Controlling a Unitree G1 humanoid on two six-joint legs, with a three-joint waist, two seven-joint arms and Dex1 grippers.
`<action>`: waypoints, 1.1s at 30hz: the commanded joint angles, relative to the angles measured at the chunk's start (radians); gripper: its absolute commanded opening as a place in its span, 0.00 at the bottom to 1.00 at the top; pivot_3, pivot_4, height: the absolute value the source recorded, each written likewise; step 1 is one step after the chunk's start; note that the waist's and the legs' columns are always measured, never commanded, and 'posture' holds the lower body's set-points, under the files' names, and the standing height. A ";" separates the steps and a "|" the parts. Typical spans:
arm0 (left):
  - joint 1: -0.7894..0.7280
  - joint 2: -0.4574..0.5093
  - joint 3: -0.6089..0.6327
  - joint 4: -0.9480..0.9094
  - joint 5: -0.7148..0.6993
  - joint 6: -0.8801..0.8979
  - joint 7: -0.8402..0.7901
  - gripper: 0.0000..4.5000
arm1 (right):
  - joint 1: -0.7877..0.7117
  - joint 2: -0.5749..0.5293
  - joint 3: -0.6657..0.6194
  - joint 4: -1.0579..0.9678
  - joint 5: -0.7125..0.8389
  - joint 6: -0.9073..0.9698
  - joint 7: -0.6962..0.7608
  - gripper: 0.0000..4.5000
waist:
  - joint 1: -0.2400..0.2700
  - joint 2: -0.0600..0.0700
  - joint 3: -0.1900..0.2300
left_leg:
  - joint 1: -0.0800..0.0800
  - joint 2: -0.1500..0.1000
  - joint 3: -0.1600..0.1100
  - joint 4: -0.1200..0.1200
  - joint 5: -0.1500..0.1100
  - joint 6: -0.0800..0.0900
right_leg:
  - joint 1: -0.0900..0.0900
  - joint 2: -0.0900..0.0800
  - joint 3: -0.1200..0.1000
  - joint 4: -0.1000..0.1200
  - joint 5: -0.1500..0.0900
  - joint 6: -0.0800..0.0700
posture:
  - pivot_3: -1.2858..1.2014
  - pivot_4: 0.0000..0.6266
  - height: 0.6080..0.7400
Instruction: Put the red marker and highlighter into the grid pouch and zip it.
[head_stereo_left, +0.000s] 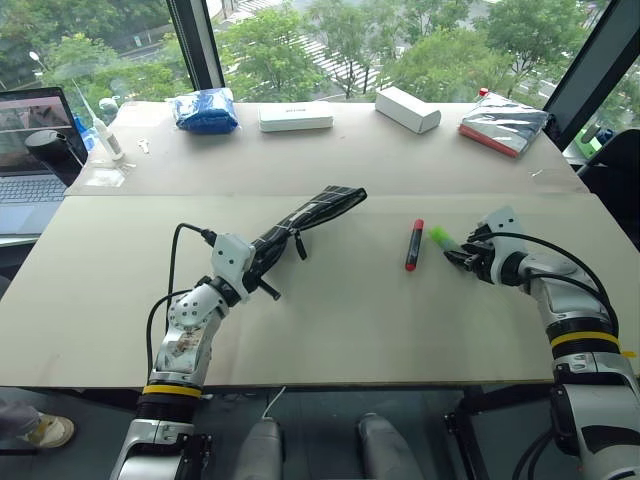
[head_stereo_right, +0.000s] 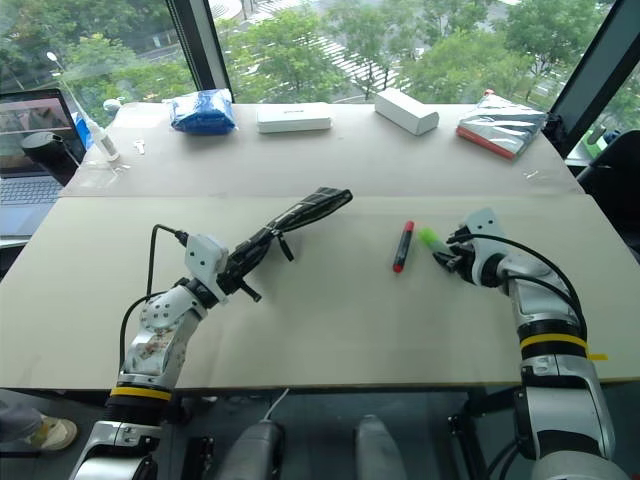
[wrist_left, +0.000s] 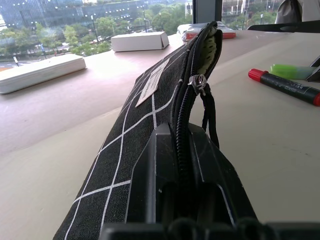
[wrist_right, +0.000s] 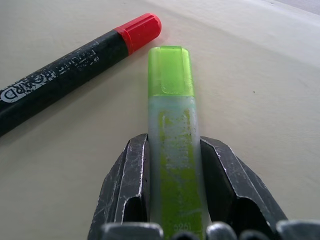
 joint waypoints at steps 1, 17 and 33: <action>-0.018 0.001 0.011 -0.026 -0.021 0.000 -0.002 0.00 | -0.002 -0.014 -0.028 -0.013 0.010 0.003 -0.011 0.23 | 0.000 0.000 0.000 | 0.000 0.000 0.000 0.000 0.000 0.000 | 0.000 0.000 0.000 0.000 0.000 0.000 | 0.52 0.24 1.00; 0.000 0.004 -0.020 -0.050 -0.012 0.018 -0.033 0.00 | -0.009 -0.038 0.199 -0.523 -0.129 -0.318 0.132 0.23 | -0.014 0.001 0.000 | -0.001 0.000 0.000 -0.003 0.000 0.000 | -0.003 0.000 0.000 -0.001 0.000 0.001 | 0.52 0.24 1.00; 0.016 0.025 -0.070 -0.082 0.016 0.025 -0.056 0.00 | -0.020 0.000 0.258 -0.452 -0.213 -0.343 0.104 0.23 | -0.002 0.000 0.000 | -0.002 0.000 0.000 -0.003 0.000 0.000 | -0.003 0.000 0.000 -0.002 0.000 0.000 | 0.52 0.24 1.00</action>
